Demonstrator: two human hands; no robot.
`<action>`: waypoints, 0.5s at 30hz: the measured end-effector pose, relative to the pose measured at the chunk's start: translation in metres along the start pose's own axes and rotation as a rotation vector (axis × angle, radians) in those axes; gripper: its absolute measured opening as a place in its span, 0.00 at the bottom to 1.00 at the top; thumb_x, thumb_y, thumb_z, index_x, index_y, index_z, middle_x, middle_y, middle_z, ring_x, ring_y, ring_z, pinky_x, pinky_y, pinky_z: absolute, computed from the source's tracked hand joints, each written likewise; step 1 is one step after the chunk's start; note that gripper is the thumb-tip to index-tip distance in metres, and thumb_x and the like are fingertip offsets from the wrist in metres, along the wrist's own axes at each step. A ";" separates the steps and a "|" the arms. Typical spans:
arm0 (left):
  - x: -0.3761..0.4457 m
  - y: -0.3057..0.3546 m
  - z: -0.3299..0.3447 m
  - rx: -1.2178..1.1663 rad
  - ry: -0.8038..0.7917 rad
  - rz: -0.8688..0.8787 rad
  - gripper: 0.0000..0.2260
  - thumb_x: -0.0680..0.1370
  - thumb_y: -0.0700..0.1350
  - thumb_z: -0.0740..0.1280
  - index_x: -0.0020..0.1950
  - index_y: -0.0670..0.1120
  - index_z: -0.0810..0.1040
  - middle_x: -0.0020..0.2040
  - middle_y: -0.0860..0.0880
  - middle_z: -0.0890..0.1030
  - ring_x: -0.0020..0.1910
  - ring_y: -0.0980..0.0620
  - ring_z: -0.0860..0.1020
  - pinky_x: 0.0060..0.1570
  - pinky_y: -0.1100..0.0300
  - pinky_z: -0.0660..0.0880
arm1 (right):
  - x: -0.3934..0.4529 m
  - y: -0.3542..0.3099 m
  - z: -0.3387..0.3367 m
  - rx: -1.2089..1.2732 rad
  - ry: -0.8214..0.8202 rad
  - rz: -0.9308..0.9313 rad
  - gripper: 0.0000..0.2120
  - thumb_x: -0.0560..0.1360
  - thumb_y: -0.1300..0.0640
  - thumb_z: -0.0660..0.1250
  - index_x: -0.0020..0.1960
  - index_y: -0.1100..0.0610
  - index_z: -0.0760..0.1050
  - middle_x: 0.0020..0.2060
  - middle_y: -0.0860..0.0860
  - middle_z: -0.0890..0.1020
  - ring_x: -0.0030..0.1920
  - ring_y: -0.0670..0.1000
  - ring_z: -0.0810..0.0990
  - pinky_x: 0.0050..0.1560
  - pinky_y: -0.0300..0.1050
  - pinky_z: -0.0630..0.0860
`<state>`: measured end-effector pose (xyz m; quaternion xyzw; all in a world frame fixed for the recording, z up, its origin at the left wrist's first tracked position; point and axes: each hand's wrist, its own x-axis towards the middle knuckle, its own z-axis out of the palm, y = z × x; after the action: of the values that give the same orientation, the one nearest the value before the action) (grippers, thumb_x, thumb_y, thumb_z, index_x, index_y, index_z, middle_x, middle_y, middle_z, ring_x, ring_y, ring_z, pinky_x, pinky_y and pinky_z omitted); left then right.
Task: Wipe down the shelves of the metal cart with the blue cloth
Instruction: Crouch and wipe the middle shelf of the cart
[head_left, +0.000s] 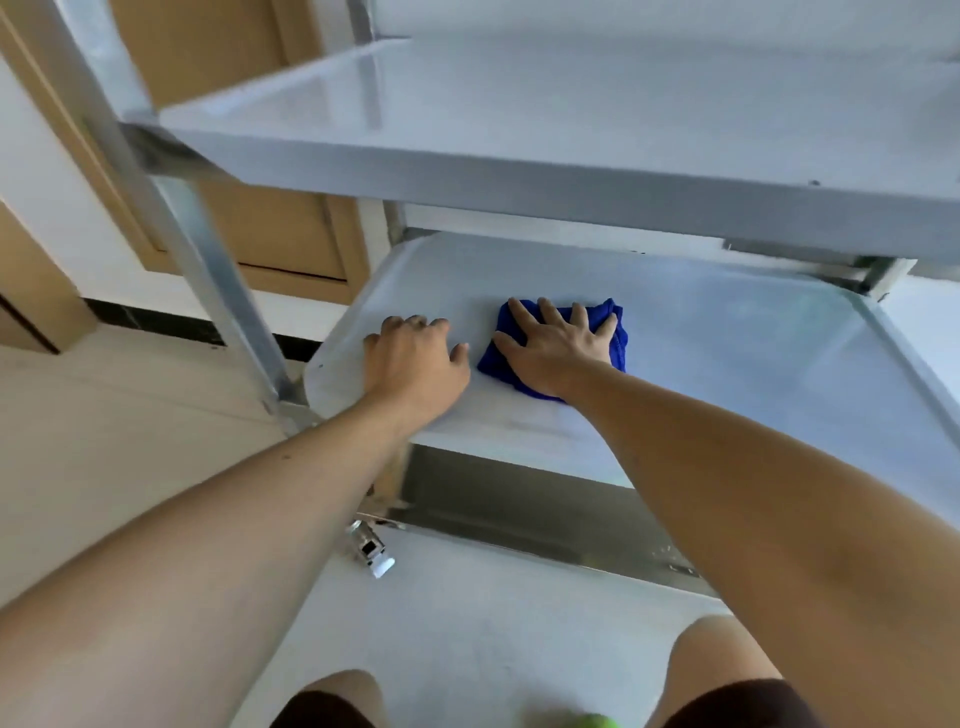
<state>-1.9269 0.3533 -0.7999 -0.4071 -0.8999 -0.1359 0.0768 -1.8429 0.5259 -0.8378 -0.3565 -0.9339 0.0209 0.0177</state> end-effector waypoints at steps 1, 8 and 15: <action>-0.003 -0.013 -0.001 0.007 0.010 -0.021 0.19 0.79 0.56 0.59 0.63 0.47 0.78 0.55 0.46 0.82 0.57 0.42 0.75 0.53 0.48 0.74 | 0.005 -0.015 0.001 0.001 0.002 -0.024 0.33 0.75 0.28 0.38 0.79 0.36 0.45 0.79 0.48 0.59 0.77 0.66 0.53 0.68 0.79 0.44; -0.005 -0.061 0.007 -0.051 0.046 -0.138 0.15 0.80 0.55 0.61 0.56 0.46 0.80 0.53 0.45 0.82 0.56 0.42 0.75 0.54 0.47 0.75 | 0.038 -0.083 0.008 -0.018 0.003 -0.133 0.33 0.76 0.29 0.38 0.79 0.37 0.46 0.79 0.49 0.59 0.77 0.66 0.54 0.69 0.79 0.44; 0.012 -0.064 0.019 0.042 0.122 -0.171 0.14 0.80 0.53 0.57 0.51 0.47 0.78 0.46 0.47 0.81 0.49 0.46 0.76 0.49 0.50 0.73 | 0.081 -0.123 0.006 0.000 0.007 -0.170 0.34 0.75 0.29 0.42 0.79 0.37 0.49 0.77 0.49 0.64 0.75 0.65 0.57 0.69 0.79 0.45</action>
<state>-1.9834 0.3277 -0.8268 -0.3182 -0.9277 -0.1476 0.1280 -1.9857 0.4881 -0.8363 -0.2762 -0.9607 0.0180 0.0227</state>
